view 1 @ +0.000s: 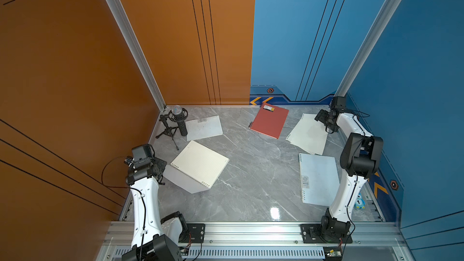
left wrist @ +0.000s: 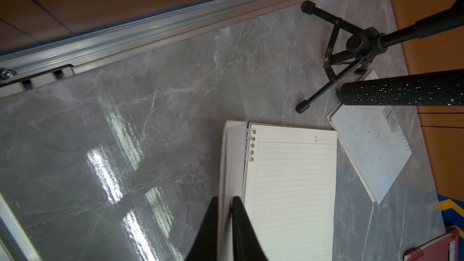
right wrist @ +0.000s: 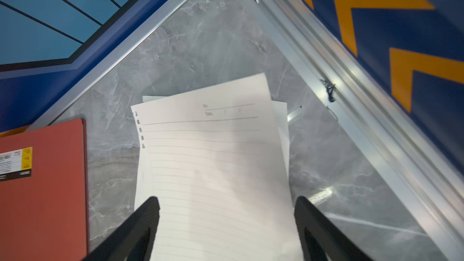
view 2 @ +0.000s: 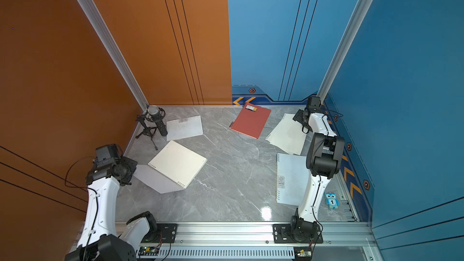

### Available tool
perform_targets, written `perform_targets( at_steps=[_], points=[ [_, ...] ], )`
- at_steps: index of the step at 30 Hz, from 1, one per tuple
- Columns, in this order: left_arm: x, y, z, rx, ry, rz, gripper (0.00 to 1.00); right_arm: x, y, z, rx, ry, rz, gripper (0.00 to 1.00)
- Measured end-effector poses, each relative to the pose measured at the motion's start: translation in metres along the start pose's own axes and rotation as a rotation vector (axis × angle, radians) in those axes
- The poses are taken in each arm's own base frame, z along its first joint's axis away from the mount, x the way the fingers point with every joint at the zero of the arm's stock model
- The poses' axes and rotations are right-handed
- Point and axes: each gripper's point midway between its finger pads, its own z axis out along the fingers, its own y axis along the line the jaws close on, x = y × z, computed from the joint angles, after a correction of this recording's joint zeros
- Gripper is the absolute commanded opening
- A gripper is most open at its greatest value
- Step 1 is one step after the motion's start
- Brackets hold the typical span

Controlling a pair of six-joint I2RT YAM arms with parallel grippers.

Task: Tear off pages from different notebooks

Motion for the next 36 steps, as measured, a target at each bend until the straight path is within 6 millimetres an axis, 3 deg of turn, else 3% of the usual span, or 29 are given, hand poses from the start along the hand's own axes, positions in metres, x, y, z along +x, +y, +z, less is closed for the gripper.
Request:
perform_targets(
  at_steps=[4, 7, 10, 13, 14, 15, 21, 24, 29, 33, 36],
  points=[
    [0.0, -0.011, 0.001, 0.003, 0.007, 0.022, 0.35, -0.007, -0.017, -0.021, 0.122, -0.026, -0.038, 1.0],
    [0.006, -0.033, 0.001, 0.018, 0.026, 0.075, 0.45, -0.008, -0.018, -0.04, 0.173, -0.04, -0.078, 1.0],
    [0.009, -0.065, -0.004, 0.05, 0.03, 0.139, 0.59, -0.003, -0.006, -0.056, 0.179, -0.042, -0.123, 1.0],
    [0.007, -0.103, -0.013, 0.1, 0.013, 0.189, 0.77, 0.008, 0.021, -0.073, 0.133, -0.044, -0.184, 1.0],
    [0.006, -0.115, -0.017, 0.117, 0.006, 0.206, 0.91, 0.017, 0.033, -0.08, 0.106, -0.04, -0.208, 1.0],
    [0.006, -0.124, -0.019, 0.131, 0.002, 0.213, 0.99, 0.025, 0.044, -0.087, 0.079, -0.034, -0.228, 1.0],
    [0.014, -0.163, -0.023, 0.175, 0.002, 0.28, 0.98, 0.111, 0.127, -0.122, -0.165, 0.051, -0.4, 1.0],
    [0.028, -0.186, -0.03, 0.207, 0.006, 0.347, 0.98, 0.152, 0.152, -0.128, -0.266, 0.109, -0.455, 1.0],
    [0.072, -0.24, -0.049, 0.307, 0.034, 0.474, 0.98, 0.196, 0.161, -0.123, -0.351, 0.187, -0.464, 0.98],
    [0.151, -0.273, -0.054, 0.36, 0.117, 0.633, 0.98, 0.217, 0.159, -0.121, -0.39, 0.222, -0.443, 0.94],
    [0.216, -0.286, -0.039, 0.349, 0.195, 0.742, 0.98, 0.224, 0.155, -0.122, -0.4, 0.226, -0.431, 0.94]
  ],
)
